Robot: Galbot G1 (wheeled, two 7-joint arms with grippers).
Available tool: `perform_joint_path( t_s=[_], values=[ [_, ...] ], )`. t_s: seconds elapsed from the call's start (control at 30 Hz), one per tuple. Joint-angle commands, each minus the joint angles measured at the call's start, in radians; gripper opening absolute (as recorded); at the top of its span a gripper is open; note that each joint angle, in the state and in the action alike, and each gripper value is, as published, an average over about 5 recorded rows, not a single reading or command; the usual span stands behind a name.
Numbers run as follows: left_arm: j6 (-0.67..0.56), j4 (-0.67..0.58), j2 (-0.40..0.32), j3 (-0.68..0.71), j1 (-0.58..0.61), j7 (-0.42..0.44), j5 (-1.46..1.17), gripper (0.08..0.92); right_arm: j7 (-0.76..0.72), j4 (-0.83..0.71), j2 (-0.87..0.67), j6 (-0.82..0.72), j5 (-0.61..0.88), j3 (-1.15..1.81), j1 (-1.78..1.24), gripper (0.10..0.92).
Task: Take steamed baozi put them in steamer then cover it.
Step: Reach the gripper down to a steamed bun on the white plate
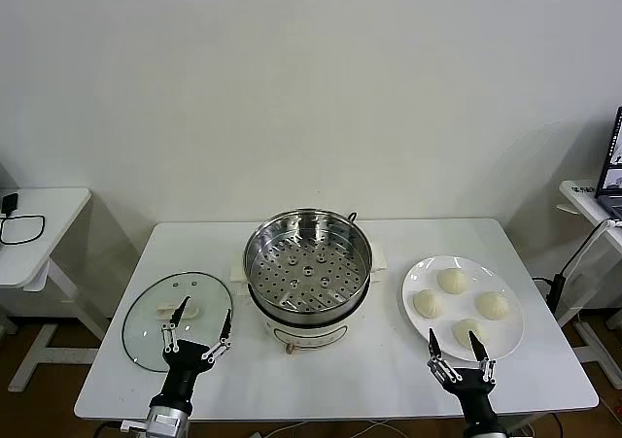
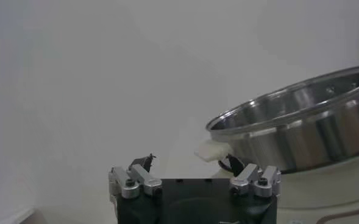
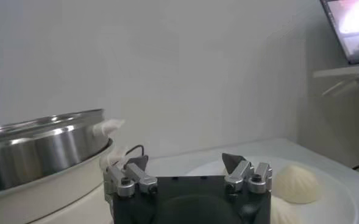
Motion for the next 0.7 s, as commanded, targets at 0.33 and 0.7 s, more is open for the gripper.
perform_joint_path(
  t_s=[0.33,0.7],
  values=[
    [0.004,-0.08,-0.003,0.007,0.026,-0.005,-0.024,0.823,0.189,-0.141,-0.245,-0.279,0.185,-0.032,0.504,0.823],
    [0.027,-0.131,-0.016,0.011,0.035,-0.007,-0.032,0.823,-0.045,-0.613,-0.464,-0.322,0.369,-0.414,1.095,0.823]
  ],
)
